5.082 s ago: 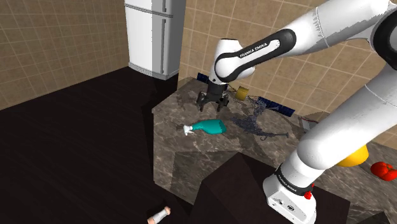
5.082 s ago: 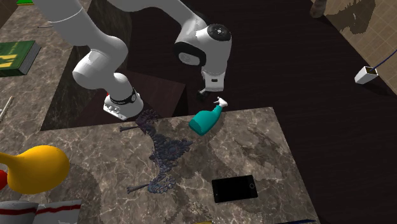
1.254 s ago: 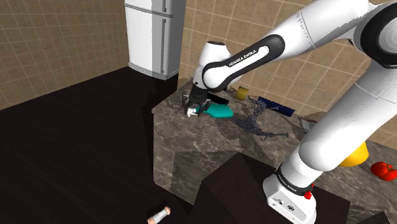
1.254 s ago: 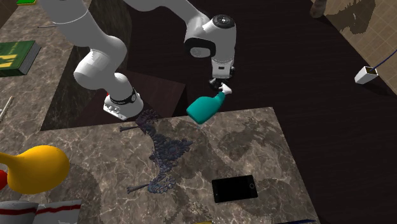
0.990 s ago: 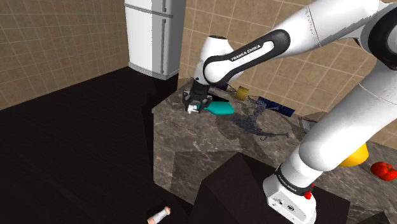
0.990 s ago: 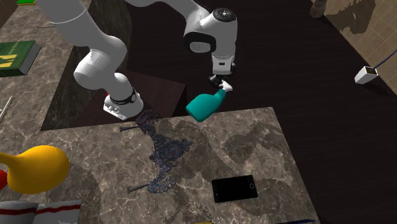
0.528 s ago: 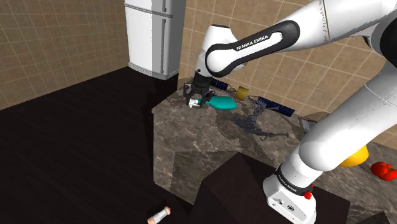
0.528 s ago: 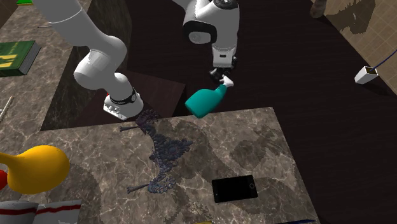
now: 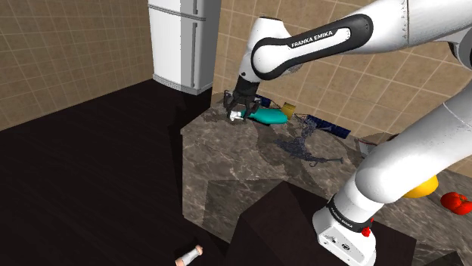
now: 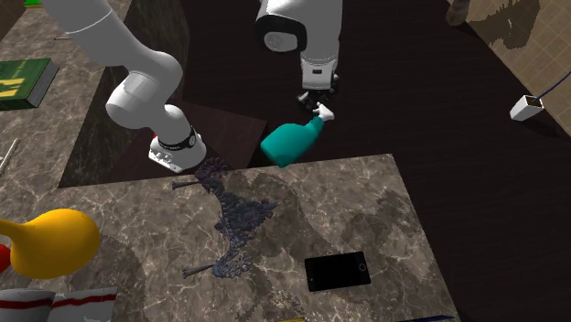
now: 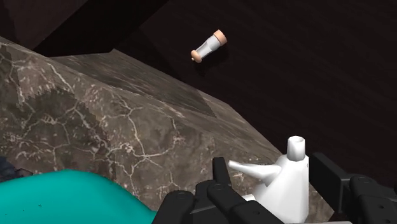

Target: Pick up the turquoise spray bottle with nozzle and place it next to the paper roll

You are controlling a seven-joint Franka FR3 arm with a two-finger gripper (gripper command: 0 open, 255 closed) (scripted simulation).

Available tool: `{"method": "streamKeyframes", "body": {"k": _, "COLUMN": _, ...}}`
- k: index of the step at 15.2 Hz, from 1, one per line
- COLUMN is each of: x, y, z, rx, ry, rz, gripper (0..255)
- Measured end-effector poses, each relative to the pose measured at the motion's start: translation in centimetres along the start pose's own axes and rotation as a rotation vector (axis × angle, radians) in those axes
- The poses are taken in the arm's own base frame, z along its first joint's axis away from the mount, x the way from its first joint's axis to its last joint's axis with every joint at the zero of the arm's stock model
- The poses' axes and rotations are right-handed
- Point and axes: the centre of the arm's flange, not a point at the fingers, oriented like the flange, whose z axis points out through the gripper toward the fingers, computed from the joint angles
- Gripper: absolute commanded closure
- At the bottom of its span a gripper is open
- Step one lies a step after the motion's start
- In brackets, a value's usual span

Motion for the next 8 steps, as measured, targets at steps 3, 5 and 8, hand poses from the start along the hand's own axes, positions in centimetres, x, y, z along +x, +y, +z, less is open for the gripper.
{"method": "streamKeyframes", "body": {"k": 3, "x": 0.1, "y": 3.7, "z": -0.7, "rx": 0.001, "ry": 0.001, "rz": 0.001, "gripper": 255}}
{"method": "streamKeyframes", "body": {"k": 5, "x": 0.2, "y": 6.1, "z": -0.8, "rx": 0.0, "ry": 0.0, "rz": 0.0, "gripper": 255}}
{"method": "streamKeyframes", "body": {"k": 8, "x": 0.7, "y": 9.7, "z": -1.3, "rx": -0.001, "ry": 0.0, "rz": 0.001, "gripper": 255}}
